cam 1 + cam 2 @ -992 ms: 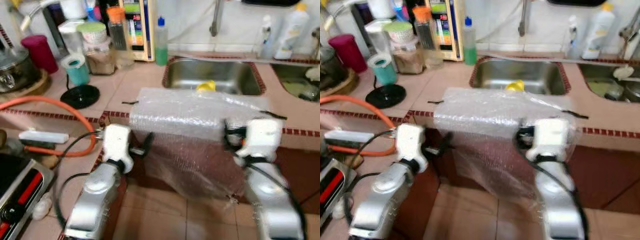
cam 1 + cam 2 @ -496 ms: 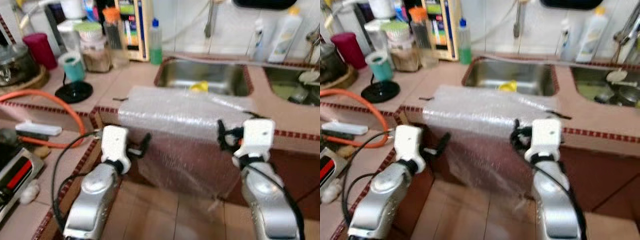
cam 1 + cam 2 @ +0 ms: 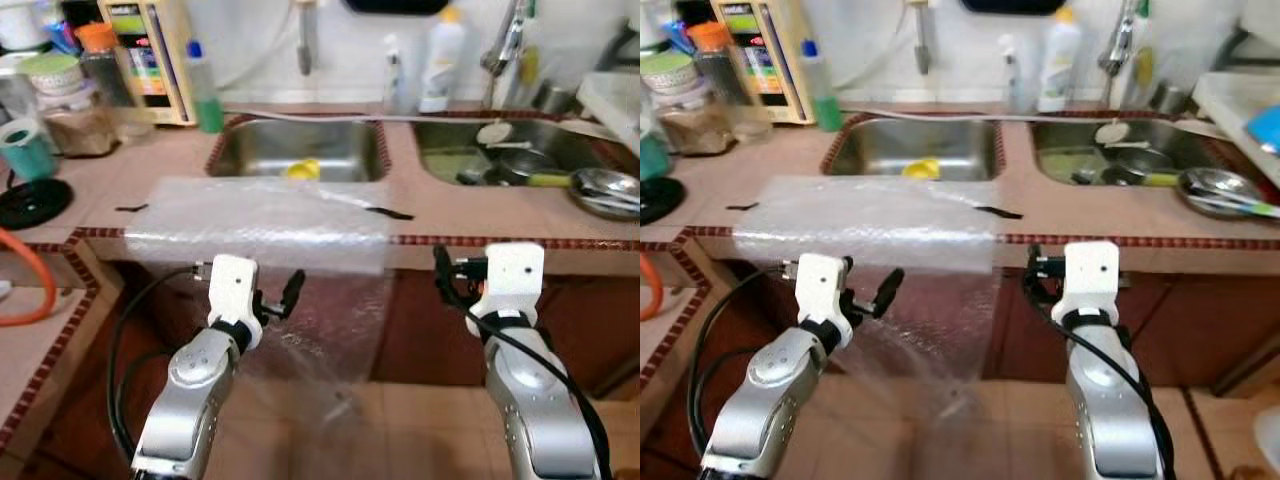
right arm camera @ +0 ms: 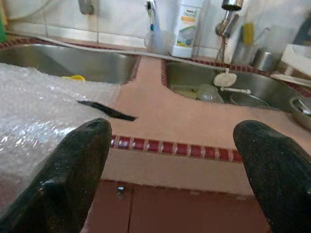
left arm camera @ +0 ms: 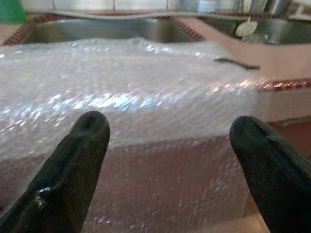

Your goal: Kitchen organization

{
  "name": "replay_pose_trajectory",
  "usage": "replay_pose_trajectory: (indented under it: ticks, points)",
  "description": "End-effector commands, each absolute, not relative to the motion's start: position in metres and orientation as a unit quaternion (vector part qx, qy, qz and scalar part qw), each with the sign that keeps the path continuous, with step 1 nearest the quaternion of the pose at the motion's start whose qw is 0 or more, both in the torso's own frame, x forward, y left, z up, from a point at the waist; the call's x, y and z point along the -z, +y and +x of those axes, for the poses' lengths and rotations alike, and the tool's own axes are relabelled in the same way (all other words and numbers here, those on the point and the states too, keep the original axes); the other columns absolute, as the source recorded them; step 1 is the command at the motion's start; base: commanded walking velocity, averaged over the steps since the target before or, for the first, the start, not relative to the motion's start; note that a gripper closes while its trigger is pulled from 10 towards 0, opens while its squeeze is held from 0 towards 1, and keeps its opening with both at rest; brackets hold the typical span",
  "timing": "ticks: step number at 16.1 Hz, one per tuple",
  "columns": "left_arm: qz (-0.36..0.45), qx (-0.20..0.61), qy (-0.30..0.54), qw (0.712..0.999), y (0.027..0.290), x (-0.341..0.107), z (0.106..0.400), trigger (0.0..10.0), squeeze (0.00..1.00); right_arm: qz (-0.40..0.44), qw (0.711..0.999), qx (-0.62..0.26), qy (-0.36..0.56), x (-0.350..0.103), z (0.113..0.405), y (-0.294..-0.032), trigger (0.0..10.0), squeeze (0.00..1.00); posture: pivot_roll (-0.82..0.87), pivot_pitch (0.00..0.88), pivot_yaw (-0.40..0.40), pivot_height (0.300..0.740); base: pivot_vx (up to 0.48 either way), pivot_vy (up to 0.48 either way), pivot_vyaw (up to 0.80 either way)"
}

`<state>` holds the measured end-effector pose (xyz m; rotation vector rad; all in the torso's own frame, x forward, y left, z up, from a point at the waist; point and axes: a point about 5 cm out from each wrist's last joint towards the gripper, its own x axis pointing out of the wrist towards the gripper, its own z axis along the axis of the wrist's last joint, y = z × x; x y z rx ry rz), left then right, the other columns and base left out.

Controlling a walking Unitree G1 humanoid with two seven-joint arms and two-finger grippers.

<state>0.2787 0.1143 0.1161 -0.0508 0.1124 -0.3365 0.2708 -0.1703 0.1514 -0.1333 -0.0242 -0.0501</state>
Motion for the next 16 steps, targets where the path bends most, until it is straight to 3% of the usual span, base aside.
replay_pose_trajectory:
  ticks: [1,7,14,16]
  points:
    - [-0.024,0.17,0.053,0.984,0.113,-0.118,0.279,10.0,0.0,-0.068,0.997,0.026,-0.019,-0.155,0.271,-0.172,10.0,0.0,0.0,0.0,0.071,0.74,0.0,-0.48,0.0]
    - [-0.021,0.17,0.06,0.983,0.114,-0.114,0.279,10.0,0.0,-0.069,0.997,0.025,-0.013,-0.15,0.27,-0.171,10.0,0.0,0.0,0.0,0.072,0.74,0.0,-0.462,0.0]
    - [-0.008,0.129,0.202,0.971,0.137,-0.032,0.272,10.0,0.0,-0.066,0.993,-0.002,0.101,-0.076,0.266,-0.168,10.0,0.0,0.0,0.0,0.068,0.74,0.0,0.0,0.0]
    - [0.005,0.116,0.274,0.955,0.145,0.006,0.258,10.0,0.0,-0.078,0.98,-0.026,0.181,-0.028,0.263,-0.163,10.0,0.0,0.0,0.0,0.063,0.74,0.0,0.0,0.0]
